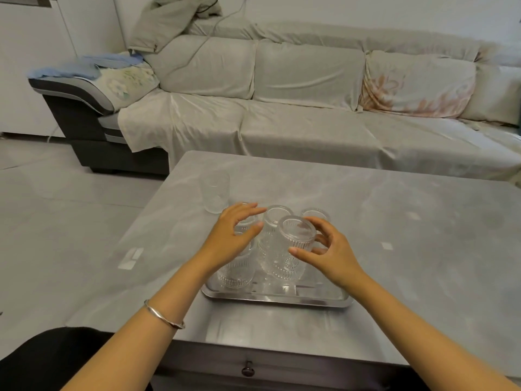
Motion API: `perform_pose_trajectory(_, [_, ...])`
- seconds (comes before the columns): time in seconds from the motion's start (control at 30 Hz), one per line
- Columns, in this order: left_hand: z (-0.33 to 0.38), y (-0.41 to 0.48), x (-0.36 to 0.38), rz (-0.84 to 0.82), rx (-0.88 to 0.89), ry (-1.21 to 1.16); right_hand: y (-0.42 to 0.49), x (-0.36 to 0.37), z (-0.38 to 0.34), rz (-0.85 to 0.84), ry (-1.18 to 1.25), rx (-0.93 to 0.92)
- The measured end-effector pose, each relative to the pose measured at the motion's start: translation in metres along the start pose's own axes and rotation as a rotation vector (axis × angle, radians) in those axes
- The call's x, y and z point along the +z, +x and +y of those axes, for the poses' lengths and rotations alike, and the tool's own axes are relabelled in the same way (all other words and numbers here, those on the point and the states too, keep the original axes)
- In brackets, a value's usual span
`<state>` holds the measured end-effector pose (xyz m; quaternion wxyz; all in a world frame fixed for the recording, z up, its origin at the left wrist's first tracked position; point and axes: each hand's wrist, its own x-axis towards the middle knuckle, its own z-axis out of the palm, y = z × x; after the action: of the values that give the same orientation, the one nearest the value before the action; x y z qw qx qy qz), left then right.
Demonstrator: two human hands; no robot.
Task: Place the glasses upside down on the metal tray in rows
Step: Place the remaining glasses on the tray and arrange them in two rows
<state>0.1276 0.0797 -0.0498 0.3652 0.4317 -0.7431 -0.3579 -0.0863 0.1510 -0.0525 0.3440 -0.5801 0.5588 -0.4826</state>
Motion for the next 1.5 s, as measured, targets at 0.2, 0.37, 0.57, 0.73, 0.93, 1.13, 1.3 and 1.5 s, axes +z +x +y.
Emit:
perform_pose_trajectory(0.2, [-0.022,-0.004,0.002,-0.035,-0.001,0.208,-0.004,0.015,0.019,-0.026,-0.047,0.019])
perform_pose_trajectory(0.37, [-0.025,-0.005,0.003,0.001,0.015,0.207,-0.005,0.024,0.027,-0.049,-0.057,0.026])
perform_pose_trajectory(0.57, [-0.026,-0.005,0.005,0.018,0.026,0.215,-0.003,0.029,0.031,-0.061,-0.097,0.017])
perform_pose_trajectory(0.73, [-0.026,-0.004,0.005,0.022,0.029,0.208,-0.004,0.033,0.03,-0.062,-0.113,0.015])
perform_pose_trajectory(0.93, [-0.025,-0.004,0.004,0.019,0.024,0.206,-0.004,0.033,0.032,-0.088,-0.119,0.008])
perform_pose_trajectory(1.13, [-0.023,-0.002,0.001,0.028,0.006,0.131,-0.004,0.029,0.027,-0.135,-0.117,0.002])
perform_pose_trajectory(1.3, [-0.023,0.002,-0.012,0.074,0.014,0.048,0.006,0.014,0.011,-0.135,-0.084,-0.012])
perform_pose_trajectory(1.5, [-0.029,0.026,-0.043,0.277,-0.003,-0.086,0.043,0.014,-0.019,-0.092,-0.068,-0.1])
